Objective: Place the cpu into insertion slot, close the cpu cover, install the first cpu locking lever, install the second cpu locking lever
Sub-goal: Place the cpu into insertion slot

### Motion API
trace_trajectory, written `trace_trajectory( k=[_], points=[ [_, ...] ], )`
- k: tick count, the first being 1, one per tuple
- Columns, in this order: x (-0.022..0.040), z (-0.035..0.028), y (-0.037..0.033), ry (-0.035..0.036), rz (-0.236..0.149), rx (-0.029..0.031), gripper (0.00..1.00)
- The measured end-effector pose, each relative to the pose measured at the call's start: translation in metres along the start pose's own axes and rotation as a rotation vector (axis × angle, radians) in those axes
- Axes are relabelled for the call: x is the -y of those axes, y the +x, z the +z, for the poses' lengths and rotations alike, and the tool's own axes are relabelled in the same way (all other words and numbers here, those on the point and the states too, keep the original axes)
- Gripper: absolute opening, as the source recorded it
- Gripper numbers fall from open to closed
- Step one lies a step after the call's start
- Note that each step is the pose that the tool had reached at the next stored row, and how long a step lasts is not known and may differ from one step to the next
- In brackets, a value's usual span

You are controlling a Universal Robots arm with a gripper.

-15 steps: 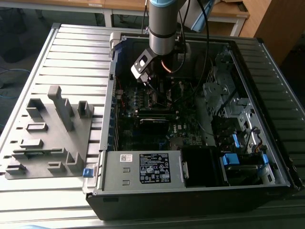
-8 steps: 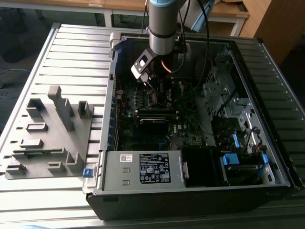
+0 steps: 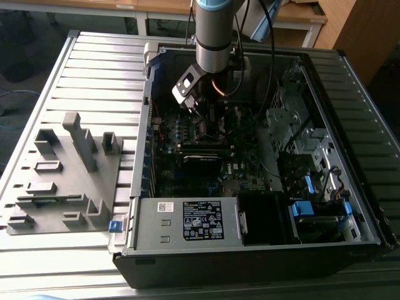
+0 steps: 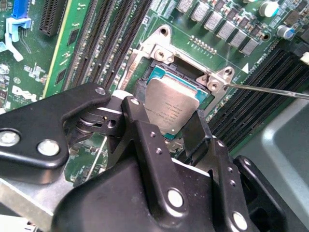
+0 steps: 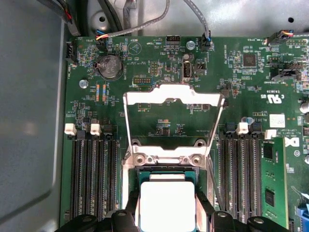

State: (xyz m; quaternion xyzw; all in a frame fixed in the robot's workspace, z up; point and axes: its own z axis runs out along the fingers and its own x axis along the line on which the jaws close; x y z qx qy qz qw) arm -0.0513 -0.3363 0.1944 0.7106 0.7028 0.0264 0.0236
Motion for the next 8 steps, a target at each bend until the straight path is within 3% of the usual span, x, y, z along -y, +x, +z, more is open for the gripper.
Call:
trace_trajectory(
  k=[8],
  points=[
    [-0.0005,0.0004,-0.0004,-0.0001,0.000,-0.0002,0.54]
  ],
)
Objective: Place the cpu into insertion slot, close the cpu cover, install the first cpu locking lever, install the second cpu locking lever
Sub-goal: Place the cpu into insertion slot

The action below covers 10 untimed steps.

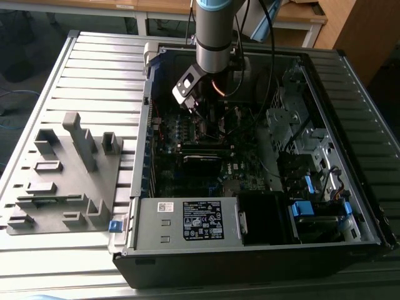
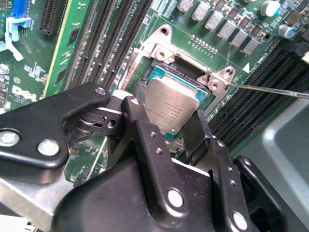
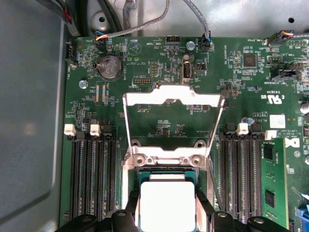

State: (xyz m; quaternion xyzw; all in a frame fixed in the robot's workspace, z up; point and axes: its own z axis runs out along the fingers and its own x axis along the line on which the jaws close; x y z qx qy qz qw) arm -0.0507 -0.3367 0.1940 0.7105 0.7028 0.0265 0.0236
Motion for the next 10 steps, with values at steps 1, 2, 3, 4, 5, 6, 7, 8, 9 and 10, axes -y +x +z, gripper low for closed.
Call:
trace_trajectory(
  k=[1,2,3,4,5,6,7,8,9,10],
  points=[
    [0.0000,0.0000,-0.0002,0.0000,0.000,0.0001,0.54],
    [0.0000,-0.0001,-0.0002,0.0001,0.000,0.0002,0.54],
    [0.0000,-0.0001,-0.0003,0.0001,0.000,0.0003,0.54],
    [0.0000,-0.0001,-0.0003,0.0001,0.000,0.0003,0.54],
    [0.0000,-0.0001,-0.0003,0.0001,0.000,0.0002,0.54],
    [0.0000,0.0000,-0.0003,0.0001,0.000,0.0002,0.54],
    [-0.0001,0.0000,-0.0003,0.0001,0.001,0.0003,0.54],
    [-0.0004,0.0000,-0.0003,0.0002,0.002,0.0004,0.54],
    [-0.0006,0.0000,-0.0003,0.0002,0.003,0.0006,0.54],
    [-0.0007,0.0001,-0.0003,0.0002,0.005,0.0006,0.54]
  ],
)
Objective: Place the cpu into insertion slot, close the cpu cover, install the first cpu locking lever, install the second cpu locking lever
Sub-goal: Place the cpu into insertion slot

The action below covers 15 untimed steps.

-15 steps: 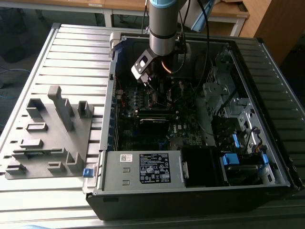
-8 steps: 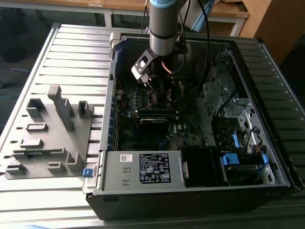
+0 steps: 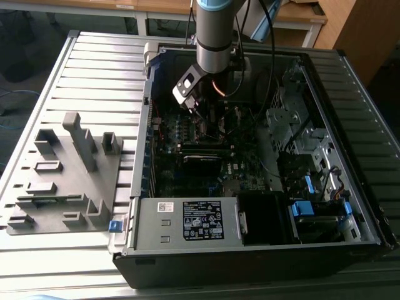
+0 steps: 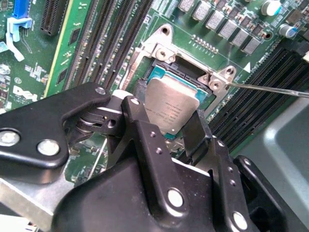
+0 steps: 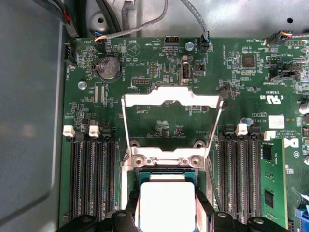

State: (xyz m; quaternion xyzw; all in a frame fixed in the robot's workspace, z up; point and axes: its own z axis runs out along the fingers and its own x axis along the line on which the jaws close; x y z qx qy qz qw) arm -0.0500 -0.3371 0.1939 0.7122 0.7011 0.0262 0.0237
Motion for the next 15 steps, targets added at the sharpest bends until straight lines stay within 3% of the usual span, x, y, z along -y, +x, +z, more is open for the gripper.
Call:
trace_trajectory(
  k=[15],
  points=[
    [-0.0001,0.0013,0.0000,-0.0001,0.001,0.0000,0.54]
  ],
)
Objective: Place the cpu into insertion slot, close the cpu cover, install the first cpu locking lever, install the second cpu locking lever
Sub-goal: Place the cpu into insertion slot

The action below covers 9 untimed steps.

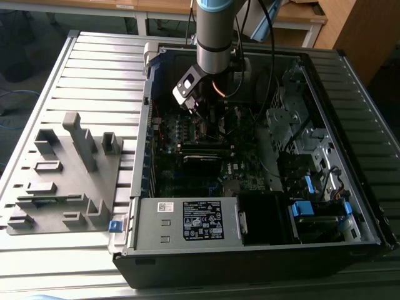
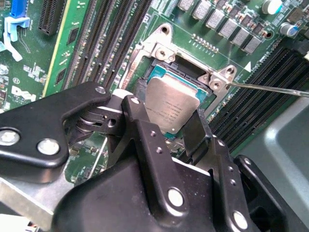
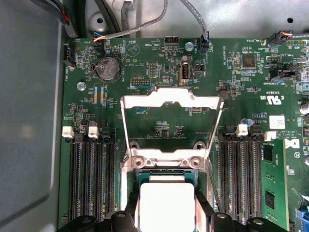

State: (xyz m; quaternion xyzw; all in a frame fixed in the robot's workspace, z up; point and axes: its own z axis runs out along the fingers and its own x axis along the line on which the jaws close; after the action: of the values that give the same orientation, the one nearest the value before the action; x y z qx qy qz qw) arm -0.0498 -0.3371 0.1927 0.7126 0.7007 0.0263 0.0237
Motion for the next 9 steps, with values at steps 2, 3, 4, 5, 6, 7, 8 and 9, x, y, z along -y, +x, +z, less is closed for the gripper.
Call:
trace_trajectory(
  k=[2,3,4,5,6,7,8,9],
  points=[
    [0.0000,0.0000,0.0000,0.0000,0.000,0.0000,0.54],
    [0.0000,0.0000,0.0000,0.0000,0.000,0.0000,0.54],
    [0.0000,0.0000,0.0000,0.0000,0.000,0.0000,0.54],
    [0.0000,0.0002,0.0000,0.0000,0.000,0.0000,0.54],
    [0.0000,0.0004,0.0000,0.0000,0.000,0.0000,0.54],
    [0.0001,0.0005,0.0000,0.0001,0.000,0.0001,0.54],
    [0.0001,0.0005,0.0000,0.0002,0.000,0.0001,0.54],
    [0.0000,0.0005,0.0000,0.0002,0.000,0.0002,0.54]
  ],
)
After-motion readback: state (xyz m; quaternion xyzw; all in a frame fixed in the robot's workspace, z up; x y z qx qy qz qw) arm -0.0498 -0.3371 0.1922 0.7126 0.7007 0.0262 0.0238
